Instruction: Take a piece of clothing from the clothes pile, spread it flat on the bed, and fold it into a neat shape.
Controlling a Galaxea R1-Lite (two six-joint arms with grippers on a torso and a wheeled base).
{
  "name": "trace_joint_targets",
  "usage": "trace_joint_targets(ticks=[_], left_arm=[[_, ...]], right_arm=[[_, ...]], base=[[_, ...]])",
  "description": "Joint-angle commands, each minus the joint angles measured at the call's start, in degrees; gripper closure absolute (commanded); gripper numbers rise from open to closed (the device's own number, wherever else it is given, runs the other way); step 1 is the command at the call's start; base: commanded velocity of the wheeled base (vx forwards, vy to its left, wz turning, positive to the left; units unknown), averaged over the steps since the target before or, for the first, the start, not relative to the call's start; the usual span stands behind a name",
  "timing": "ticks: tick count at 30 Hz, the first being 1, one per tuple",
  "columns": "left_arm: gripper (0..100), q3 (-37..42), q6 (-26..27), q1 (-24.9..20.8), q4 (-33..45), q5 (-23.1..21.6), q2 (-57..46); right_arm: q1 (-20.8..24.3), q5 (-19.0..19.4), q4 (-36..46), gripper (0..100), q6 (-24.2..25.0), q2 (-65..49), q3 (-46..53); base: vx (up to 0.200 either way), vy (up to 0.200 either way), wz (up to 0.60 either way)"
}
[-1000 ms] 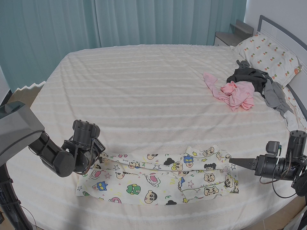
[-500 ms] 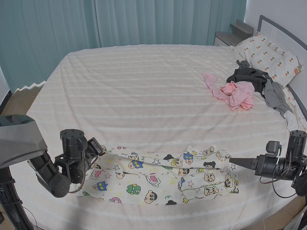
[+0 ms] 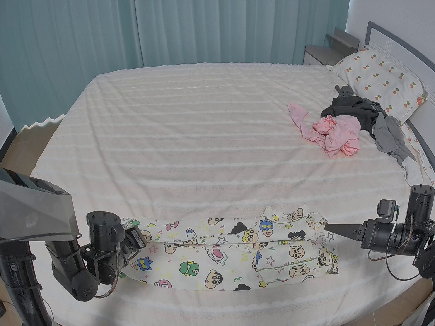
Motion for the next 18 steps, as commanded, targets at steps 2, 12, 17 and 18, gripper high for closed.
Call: trace_joint_targets(ticks=[2, 12, 17, 18], left_arm=[[100, 1.9, 0.0, -0.3, -2.0, 0.1, 4.4], [100, 6.8, 2.6, -0.3, -10.5, 0.1, 11.7], [100, 7.0, 2.6, -0.2, -10.5, -0.1, 12.1], [100, 7.3, 2.6, -0.2, -10.5, -0.1, 12.4]], right_arm=[[0.0, 0.1, 0.0, 0, 0.0, 0.1, 0.1], [0.7, 0.1, 0.1, 0, 0.1, 0.2, 0.2], [0.7, 0.1, 0.1, 0, 0.0, 0.2, 0.5], [0.8, 0.1, 0.1, 0, 0.0, 0.2, 0.5]], base=[[0.000, 0.000, 0.00], [0.000, 0.000, 0.00], [0.000, 0.000, 0.00], [0.000, 0.000, 0.00]])
